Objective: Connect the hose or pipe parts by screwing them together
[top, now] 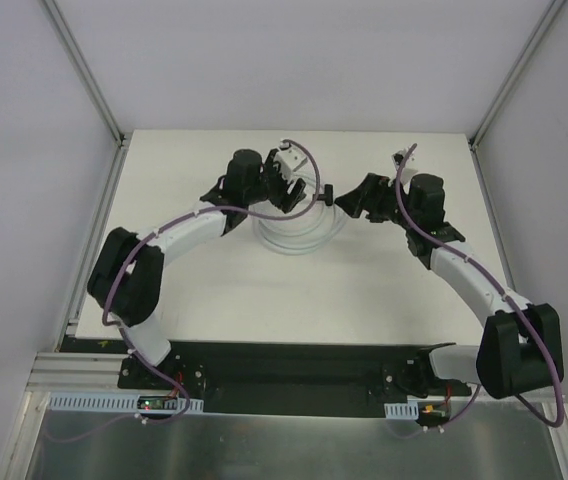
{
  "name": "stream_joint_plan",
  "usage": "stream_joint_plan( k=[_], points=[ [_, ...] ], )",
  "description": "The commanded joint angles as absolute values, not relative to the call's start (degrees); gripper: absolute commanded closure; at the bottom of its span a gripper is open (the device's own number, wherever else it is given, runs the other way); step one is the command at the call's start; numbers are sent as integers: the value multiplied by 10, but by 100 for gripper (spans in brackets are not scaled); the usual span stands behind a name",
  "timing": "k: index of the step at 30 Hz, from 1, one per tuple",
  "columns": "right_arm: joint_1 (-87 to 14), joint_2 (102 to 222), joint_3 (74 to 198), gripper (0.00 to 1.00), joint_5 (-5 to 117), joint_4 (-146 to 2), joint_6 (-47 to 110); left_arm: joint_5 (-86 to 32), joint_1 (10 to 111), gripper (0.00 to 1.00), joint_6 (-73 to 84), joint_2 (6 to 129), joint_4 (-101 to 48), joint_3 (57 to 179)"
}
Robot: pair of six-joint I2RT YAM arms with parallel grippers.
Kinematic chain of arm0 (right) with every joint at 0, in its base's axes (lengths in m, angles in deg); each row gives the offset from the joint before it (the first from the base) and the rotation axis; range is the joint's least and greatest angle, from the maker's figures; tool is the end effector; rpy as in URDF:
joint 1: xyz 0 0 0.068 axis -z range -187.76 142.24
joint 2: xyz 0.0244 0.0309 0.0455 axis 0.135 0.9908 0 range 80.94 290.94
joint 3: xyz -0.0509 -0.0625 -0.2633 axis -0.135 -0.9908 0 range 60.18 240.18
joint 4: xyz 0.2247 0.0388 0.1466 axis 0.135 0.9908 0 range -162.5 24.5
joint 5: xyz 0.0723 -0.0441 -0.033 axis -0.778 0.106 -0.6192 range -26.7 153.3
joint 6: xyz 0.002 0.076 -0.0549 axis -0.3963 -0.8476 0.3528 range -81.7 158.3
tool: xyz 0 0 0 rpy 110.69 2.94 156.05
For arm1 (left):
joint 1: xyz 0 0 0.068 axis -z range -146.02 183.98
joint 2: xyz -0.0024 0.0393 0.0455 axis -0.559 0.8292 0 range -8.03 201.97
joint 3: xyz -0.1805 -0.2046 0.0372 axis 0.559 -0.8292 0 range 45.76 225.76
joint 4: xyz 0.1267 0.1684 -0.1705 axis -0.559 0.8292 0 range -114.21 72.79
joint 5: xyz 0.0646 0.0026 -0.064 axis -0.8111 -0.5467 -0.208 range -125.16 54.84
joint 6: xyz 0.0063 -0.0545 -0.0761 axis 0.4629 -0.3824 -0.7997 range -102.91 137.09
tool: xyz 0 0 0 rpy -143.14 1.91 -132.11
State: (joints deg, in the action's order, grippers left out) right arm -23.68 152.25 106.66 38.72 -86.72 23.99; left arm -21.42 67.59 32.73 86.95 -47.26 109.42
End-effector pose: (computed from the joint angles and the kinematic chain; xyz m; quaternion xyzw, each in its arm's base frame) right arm 0.3170 0.1270 0.2856 -0.1465 0.7498 0.3208 0.5598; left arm 0.3611 -0.2641 0.2752 0.3840 0.6499 -0.1907 0.6275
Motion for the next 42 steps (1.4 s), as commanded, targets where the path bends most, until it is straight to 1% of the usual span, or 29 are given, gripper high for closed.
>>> stream_joint_plan(
  k=[1, 2, 3, 5, 6, 7, 9, 10, 11, 13, 19, 22, 27, 31, 36, 42],
  points=[
    [-216, 1551, 1108, 8, 339, -855, 249, 35, 631, 34, 321, 958, -269, 1242],
    [-213, 1550, 1103, 8, 337, -855, 249, 65, 624, 34, 339, 974, -246, 1267],
    [-209, 1547, 1098, 9, 336, -856, 253, 65, 623, 34, 353, 1000, -207, 1288],
    [-203, 1534, 1085, 8, 334, -858, 252, 82, 618, 31, 395, 1030, -177, 1347],
    [-201, 1528, 1081, 9, 334, -859, 253, 91, 616, 30, 405, 1065, -144, 1369],
    [-198, 1515, 1073, 8, 333, -865, 250, 102, 613, 30, 424, 1084, -126, 1417],
    [-191, 1504, 1055, 8, 336, -875, 253, 120, 605, 30, 447, 1141, -76, 1465],
    [-185, 1496, 1051, 8, 339, -881, 262, 122, 604, 30, 456, 1160, -56, 1512],
    [-181, 1495, 1049, 8, 347, -880, 268, 126, 603, 30, 465, 1191, -40, 1534],
    [-168, 1499, 1051, 9, 352, -874, 268, 123, 600, 29, 490, 1213, -13, 1577],
    [-162, 1502, 1048, 9, 343, -895, 253, 96, 596, 29, 559, 1243, -2, 1602],
    [-160, 1502, 1042, 10, 330, -922, 228, 103, 593, 29, 589, 1255, -1, 1609],
    [-161, 1497, 1032, 11, 310, -963, 187, 80, 596, 31, 599, 1300, -1, 1666],
    [-161, 1497, 1039, 11, 309, -965, 190, 69, 598, 31, 602, 1315, -1, 1688],
    [-158, 1492, 1047, 11, 303, -966, 187, 61, 605, 33, 607, 1306, 2, 1667],
    [-153, 1491, 1047, 11, 297, -965, 190, 78, 606, 36, 605, 1288, 22, 1643]
  ],
)
